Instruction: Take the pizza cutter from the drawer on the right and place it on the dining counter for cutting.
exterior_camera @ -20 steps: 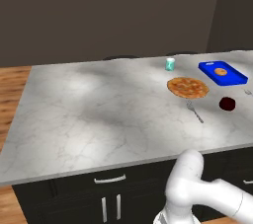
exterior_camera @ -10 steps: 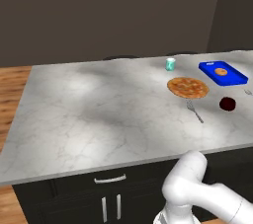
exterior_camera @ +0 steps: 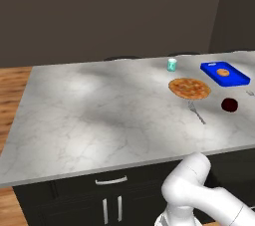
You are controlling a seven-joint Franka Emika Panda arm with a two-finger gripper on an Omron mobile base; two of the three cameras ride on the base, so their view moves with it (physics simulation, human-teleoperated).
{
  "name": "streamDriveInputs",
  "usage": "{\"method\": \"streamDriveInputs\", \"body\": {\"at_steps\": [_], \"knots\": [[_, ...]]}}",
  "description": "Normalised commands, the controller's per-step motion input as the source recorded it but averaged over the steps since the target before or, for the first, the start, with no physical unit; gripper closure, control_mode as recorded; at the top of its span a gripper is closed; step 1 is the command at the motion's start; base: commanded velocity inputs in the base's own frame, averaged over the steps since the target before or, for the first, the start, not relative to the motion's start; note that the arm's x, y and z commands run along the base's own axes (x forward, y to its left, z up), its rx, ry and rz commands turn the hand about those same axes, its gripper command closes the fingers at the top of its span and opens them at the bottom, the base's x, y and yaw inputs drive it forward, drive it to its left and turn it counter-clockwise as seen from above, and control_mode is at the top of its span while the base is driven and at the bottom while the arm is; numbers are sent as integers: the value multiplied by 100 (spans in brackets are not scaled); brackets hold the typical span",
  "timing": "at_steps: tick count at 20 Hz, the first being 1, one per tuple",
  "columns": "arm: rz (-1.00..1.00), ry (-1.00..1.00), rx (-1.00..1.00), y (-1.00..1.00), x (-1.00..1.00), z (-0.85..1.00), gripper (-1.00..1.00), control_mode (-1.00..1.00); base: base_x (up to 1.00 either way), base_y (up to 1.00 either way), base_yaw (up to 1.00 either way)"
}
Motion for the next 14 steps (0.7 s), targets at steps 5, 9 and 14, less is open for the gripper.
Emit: {"method": "streamDriveInputs", "body": {"at_steps": [5,9,14], "knots": [[2,0,0,-21,-87,-25,100,-100,0,0,0],[2,0,0,-6,-62,-26,100,-100,0,0,0],[2,0,0,0,-49,-27,100,-100,0,0,0]]}}
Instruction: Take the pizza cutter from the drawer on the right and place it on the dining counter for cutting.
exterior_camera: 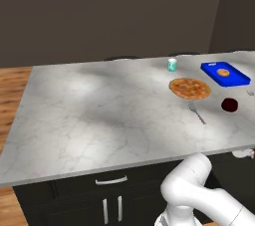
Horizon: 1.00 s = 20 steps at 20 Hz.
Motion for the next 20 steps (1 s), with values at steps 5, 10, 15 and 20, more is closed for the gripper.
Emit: {"method": "streamDriveInputs", "body": {"at_steps": [5,10,15,20], "knots": [[0,0,0,0,-40,-18,100,-100,0,0,0],[0,0,0,-7,-58,-19,100,-100,0,0,0],[0,0,0,-7,-56,-19,100,-100,0,0,0],[0,0,0,0,-44,-14,100,-100,0,0,0]]}}
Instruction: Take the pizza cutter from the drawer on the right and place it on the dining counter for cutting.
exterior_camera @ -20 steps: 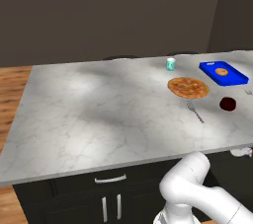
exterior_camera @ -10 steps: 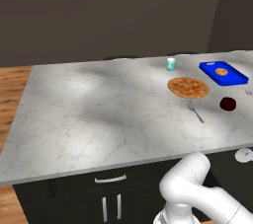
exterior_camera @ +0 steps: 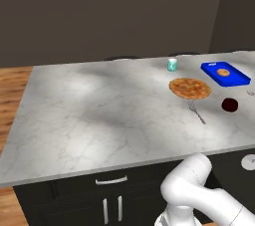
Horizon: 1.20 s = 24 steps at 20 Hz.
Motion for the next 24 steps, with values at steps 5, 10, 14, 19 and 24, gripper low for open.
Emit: {"method": "streamDriveInputs", "body": {"at_steps": [5,10,14,19,24], "knots": [[0,0,0,-6,-52,-14,100,-100,0,0,0],[0,0,0,-3,-35,-5,100,-100,0,0,0],[0,0,0,0,-5,0,-100,-100,0,0,0],[0,-1,0,-10,-47,0,-100,-100,0,0,0],[0,-2,0,-7,-84,20,-100,-100,0,0,0]]}}
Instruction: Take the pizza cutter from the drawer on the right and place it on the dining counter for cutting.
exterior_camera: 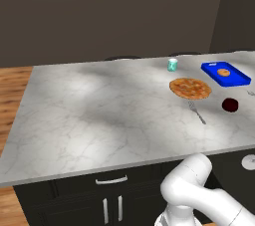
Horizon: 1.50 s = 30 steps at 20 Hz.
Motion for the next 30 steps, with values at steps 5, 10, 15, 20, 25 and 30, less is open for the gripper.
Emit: {"method": "streamDriveInputs", "body": {"at_steps": [5,10,15,20,25,30], "knots": [[0,-3,0,0,-89,66,-100,-100,0,0,0],[0,-6,0,2,-70,97,-100,-100,0,0,0],[0,-2,0,2,-60,100,-100,-100,0,0,0],[0,-3,0,11,-47,100,-100,-100,0,0,0],[0,-1,0,23,-20,100,-100,-100,0,0,0],[6,0,0,53,8,100,-100,-100,0,0,0]]}}
